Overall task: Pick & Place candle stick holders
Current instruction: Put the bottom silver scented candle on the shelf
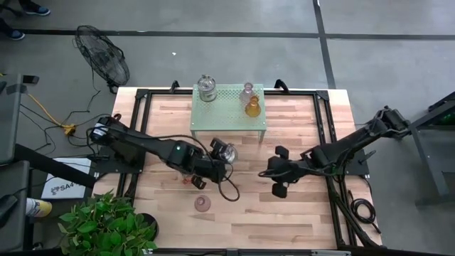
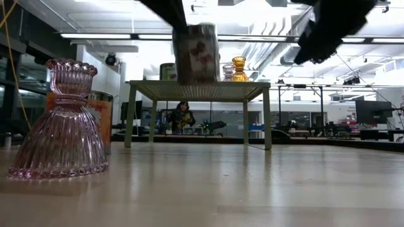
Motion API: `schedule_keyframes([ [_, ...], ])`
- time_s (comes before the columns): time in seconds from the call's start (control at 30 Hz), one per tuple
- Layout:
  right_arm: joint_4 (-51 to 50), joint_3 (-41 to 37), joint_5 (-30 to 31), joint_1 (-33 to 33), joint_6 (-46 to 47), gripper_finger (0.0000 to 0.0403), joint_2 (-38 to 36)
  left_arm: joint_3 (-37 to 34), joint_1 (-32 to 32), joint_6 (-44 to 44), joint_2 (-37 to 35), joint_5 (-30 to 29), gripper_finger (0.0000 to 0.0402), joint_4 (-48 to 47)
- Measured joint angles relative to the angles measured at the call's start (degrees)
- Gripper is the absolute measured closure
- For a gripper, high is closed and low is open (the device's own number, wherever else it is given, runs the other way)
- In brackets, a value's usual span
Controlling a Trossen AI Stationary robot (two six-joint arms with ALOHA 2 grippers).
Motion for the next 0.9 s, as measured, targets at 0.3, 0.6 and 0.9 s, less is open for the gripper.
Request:
schedule_keyframes([
  [0.3,9.1,-8.1,-0.3,3.6,3.1,0.0381,-2.3,12.8,4.7,0.3,0.0,-1.4,0.0401,-12.5],
  [0.6,10.7,-8.6,-0.3,5.2,1.7,0.0383,-2.3,15.8,15.4,7.6,0.0,5.9,0.0401,-14.6],
  [0.9,10.7,-8.6,-0.9,5.2,-0.4,0.0386,-2.3,15.8,26.5,13.8,0.5,11.7,0.0401,-12.8],
])
